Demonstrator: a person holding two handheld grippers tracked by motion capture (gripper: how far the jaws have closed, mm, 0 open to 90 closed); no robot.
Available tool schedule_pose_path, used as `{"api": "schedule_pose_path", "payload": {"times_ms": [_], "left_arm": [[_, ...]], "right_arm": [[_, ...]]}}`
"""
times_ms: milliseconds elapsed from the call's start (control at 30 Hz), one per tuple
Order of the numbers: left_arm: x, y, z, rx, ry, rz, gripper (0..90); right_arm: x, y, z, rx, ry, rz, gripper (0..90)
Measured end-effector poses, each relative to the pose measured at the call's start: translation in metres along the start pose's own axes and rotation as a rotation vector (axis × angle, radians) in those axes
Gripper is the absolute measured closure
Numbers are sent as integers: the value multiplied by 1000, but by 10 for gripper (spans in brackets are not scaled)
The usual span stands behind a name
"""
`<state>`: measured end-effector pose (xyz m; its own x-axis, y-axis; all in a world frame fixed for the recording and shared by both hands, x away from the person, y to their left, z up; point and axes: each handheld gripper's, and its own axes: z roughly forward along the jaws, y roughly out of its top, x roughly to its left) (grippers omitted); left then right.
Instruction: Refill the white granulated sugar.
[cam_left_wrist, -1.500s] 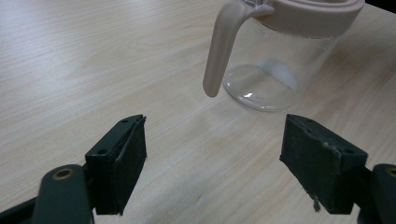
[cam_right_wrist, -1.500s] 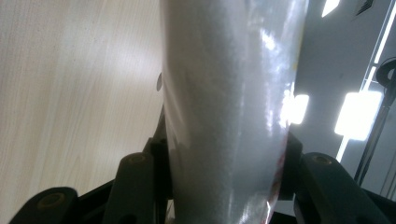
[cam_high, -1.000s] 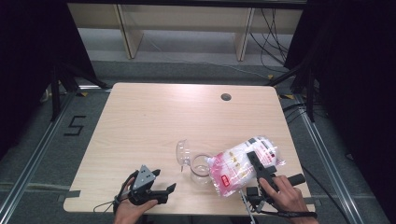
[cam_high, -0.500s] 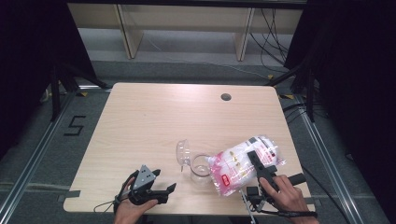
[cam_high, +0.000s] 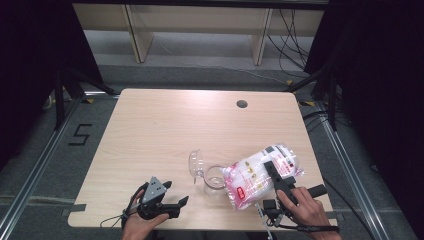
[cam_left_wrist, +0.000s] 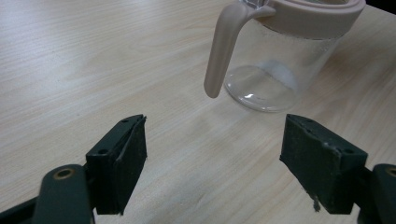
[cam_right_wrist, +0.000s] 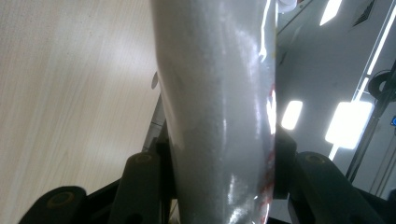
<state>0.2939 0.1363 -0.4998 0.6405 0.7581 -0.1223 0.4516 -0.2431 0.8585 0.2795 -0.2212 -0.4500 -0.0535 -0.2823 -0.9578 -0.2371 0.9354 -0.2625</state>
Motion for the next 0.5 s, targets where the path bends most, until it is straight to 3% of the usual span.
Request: {"api": "schedule_pose_path", "payload": {"times_ms": [267,300,333,467,500], "left_arm": [[0,0,0,3,-1,0,220],[0,0,0,1,-3,-1,220],[0,0,0,1,-3,-1,220],[0,0,0,4,3,-1,220],[0,0,0,4,3,-1,220]], "right_arm": [[-3,0,0,-19,-12,-45,605],[-3,-1,-1,-9,-2,-43,606],[-1,-1,-2,-5,4,-4,607],[-4,0,-2,-16,0,-42,609],[-3,0,-3,-8,5,-26,609]]}}
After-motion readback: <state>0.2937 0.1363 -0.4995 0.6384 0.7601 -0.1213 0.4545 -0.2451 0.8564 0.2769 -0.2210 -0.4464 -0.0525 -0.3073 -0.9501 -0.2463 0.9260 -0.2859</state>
